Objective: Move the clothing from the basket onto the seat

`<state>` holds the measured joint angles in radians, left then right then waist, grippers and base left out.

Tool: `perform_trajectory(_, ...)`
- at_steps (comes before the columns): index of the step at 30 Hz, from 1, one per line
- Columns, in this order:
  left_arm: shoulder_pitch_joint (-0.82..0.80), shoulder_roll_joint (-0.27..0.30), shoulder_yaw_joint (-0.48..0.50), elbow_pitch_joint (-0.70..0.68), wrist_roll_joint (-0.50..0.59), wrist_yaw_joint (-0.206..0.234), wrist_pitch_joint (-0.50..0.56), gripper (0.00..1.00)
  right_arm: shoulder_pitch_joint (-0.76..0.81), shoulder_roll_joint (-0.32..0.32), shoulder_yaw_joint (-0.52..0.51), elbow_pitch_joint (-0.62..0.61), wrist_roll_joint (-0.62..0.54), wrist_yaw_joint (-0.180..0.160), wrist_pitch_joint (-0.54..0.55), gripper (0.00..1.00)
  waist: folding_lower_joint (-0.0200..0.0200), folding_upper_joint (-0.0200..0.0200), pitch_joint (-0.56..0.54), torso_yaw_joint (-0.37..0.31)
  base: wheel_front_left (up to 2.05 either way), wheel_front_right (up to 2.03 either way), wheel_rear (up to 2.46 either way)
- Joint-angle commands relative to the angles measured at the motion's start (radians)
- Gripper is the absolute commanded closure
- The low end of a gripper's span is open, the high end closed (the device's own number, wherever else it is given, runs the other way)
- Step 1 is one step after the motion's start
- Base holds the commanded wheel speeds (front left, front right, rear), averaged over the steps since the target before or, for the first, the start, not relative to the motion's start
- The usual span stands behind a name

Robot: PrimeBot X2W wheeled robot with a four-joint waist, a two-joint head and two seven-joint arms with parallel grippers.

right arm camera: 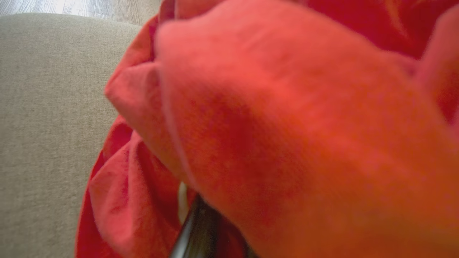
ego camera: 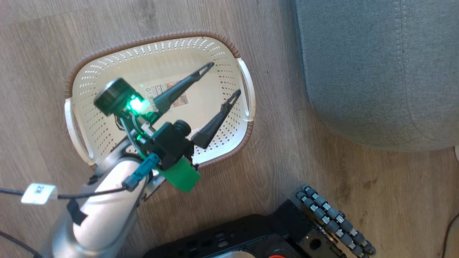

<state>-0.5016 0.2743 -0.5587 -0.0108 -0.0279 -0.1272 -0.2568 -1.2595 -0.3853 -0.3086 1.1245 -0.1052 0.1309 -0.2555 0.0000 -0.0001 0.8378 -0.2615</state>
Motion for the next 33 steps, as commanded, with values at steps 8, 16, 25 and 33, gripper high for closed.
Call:
perform_trajectory(8,-0.024,-0.005,0.033,-0.011,-0.009,0.005,-0.005,0.00,0.025,-0.021,-0.014,0.006,-0.023,0.000,-0.005,0.00,0.0000,0.0001,-0.050,0.000,0.00,0.00,0.00)
perform_trajectory(16,-0.016,-0.042,0.039,0.008,-0.022,0.003,-0.005,0.00,0.103,0.004,0.006,-0.038,-0.068,0.000,-0.006,0.00,0.0000,0.0001,-0.156,-0.006,0.00,0.00,0.00)
perform_trajectory(25,0.034,-0.105,0.059,0.030,-0.035,0.002,-0.005,0.00,0.189,0.015,0.116,-0.083,-0.063,0.000,-0.006,0.00,0.0000,0.0001,-0.312,-0.005,0.00,0.00,0.00)
perform_trajectory(33,0.099,-0.159,0.078,0.053,-0.042,0.001,-0.005,0.00,0.275,-0.008,0.248,-0.221,0.073,0.000,-0.006,0.00,0.0000,0.0001,-0.468,0.016,0.00,0.00,0.00)
